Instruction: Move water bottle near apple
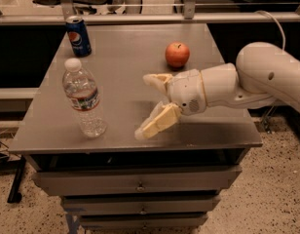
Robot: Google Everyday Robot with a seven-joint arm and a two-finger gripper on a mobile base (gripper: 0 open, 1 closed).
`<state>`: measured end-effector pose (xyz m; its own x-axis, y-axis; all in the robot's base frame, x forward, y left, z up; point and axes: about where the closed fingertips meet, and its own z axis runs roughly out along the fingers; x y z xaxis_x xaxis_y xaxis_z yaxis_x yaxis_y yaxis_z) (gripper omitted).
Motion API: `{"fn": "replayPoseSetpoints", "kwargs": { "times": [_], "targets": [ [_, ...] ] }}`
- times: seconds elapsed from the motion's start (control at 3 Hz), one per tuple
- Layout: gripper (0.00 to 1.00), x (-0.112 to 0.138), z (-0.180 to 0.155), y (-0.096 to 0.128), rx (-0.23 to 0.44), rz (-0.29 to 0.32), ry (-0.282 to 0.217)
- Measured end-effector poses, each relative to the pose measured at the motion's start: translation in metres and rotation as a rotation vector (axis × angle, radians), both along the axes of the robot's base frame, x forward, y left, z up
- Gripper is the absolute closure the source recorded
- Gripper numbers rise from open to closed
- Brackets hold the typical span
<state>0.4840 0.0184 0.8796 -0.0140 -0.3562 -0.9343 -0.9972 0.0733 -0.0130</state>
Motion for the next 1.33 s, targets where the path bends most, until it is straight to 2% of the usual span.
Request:
{"fn": "replayPoseSetpoints", "kwargs": {
  "times": [0.33,0.67,1.0,1.33],
  "targets": [
    [0.00,-0.010,0.007,0.027,0.077,0.047,0.020],
    [0.00,-0.010,0.007,0.025,0.069,0.043,0.017],
    [0.00,-0.016,0.010,0.045,0.110,0.071,-0.010],
    [0.00,-0.016,0.003,0.084,0.189,0.112,-0.026]
  ]
}}
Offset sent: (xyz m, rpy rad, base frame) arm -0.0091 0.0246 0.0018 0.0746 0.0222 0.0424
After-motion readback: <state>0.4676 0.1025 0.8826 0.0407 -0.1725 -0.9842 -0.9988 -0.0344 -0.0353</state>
